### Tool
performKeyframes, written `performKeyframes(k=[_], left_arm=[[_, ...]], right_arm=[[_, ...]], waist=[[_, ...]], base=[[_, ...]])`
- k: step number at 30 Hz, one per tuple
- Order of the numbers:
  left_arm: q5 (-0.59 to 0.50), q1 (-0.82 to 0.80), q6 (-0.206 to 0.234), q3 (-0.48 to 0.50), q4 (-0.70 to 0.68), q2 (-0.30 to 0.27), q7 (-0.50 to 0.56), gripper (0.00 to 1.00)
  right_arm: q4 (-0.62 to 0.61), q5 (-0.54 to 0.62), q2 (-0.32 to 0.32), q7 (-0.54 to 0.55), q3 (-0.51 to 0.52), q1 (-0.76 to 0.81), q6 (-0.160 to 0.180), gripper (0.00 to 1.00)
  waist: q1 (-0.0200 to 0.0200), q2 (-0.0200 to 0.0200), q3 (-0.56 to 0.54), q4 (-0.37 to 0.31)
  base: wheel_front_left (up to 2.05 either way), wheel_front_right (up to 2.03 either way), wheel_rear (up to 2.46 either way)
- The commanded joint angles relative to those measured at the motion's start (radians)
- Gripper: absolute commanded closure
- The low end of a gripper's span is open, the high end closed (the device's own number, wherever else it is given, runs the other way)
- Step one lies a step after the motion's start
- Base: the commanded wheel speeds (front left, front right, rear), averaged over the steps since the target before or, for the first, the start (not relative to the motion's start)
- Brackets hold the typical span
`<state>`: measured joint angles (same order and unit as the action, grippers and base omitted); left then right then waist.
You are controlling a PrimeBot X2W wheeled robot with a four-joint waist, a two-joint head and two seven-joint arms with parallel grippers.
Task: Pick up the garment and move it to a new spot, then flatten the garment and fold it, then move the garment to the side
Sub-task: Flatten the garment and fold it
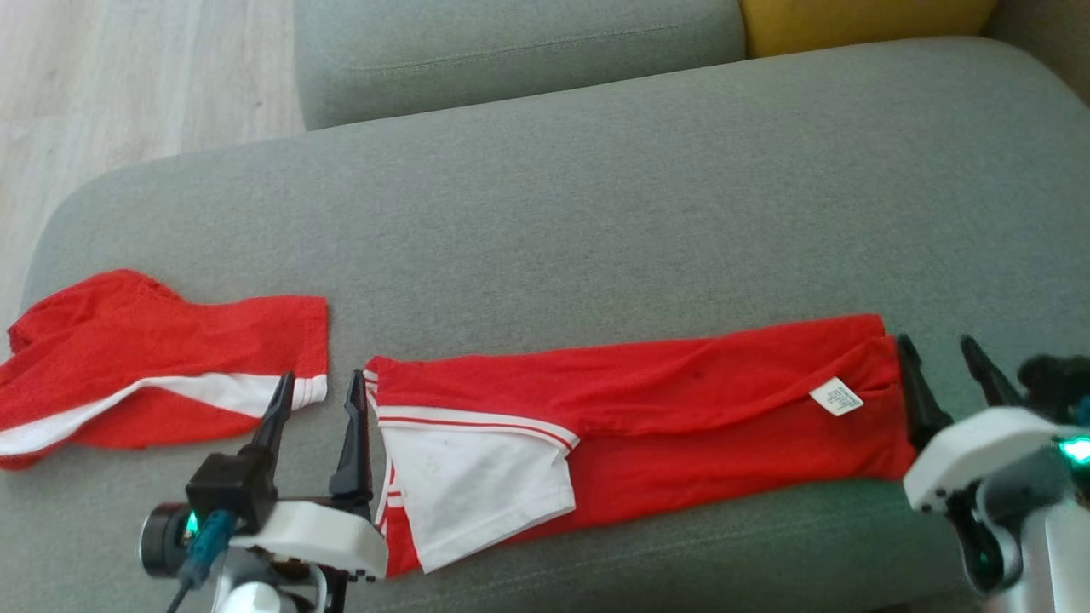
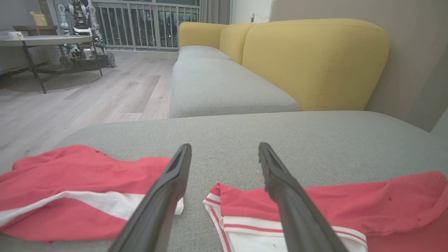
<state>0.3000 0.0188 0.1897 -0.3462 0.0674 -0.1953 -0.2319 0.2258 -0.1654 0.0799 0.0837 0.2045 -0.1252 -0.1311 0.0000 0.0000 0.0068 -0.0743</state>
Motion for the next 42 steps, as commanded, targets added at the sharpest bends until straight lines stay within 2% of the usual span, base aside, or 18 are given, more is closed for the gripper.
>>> performKeyframes(k=[1,8,18,25,32,39,40,41,42], left_arm=[[0.007,-0.027,0.007,0.043,-0.017,0.002,-0.016,0.0],[-0.012,-0.037,-0.014,0.026,0.02,0.014,-0.026,0.0],[-0.03,-0.087,-0.035,0.013,0.025,0.008,-0.028,0.0],[-0.032,-0.107,-0.042,0.01,0.029,0.004,-0.029,0.0],[-0.031,-0.119,-0.042,0.011,0.025,0.001,-0.029,0.0],[-0.028,-0.126,-0.04,0.014,0.019,-0.006,-0.029,0.0],[-0.028,-0.127,-0.039,0.016,0.019,-0.007,-0.029,0.0],[-0.027,-0.128,-0.038,0.018,0.018,-0.009,-0.029,0.0],[-0.026,-0.129,-0.038,0.02,0.018,-0.01,-0.029,0.0]], right_arm=[[-0.023,0.007,-0.008,-0.023,0.012,-0.02,0.0,0.0],[0.142,-0.011,-0.029,-0.063,0.102,-0.081,0.0,0.0],[0.404,-0.026,-0.029,-0.124,0.117,-0.244,0.0,0.0],[0.586,0.043,-0.03,-0.143,0.141,-0.329,0.0,0.0],[0.692,0.118,-0.03,-0.137,0.177,-0.379,0.0,0.0],[0.779,0.145,-0.03,-0.127,0.187,-0.417,0.0,0.0],[0.793,0.14,-0.03,-0.124,0.182,-0.422,0.0,0.35],[0.805,0.137,-0.03,-0.123,0.175,-0.427,0.0,0.85],[0.816,0.135,-0.03,-0.122,0.166,-0.43,0.0,1.0]], waist=[[0.0,0.0,0.004,-0.008],[0.0,0.0,0.042,-0.026],[0.0,0.0,0.11,-0.015],[0.0,0.0,0.131,0.002],[0.0,0.0,0.141,0.013],[0.0,0.0,0.148,0.019],[0.0,0.0,0.149,0.018],[0.0,0.0,0.149,0.018],[0.0,0.0,0.149,0.017]], base=[[0.0,0.0,0.0],[0.0,0.0,0.0],[0.0,0.0,0.0],[0.0,0.0,0.0],[0.0,0.0,0.0],[0.0,0.0,0.0],[0.0,0.0,0.0],[0.0,0.0,0.0],[0.0,0.0,0.0]])
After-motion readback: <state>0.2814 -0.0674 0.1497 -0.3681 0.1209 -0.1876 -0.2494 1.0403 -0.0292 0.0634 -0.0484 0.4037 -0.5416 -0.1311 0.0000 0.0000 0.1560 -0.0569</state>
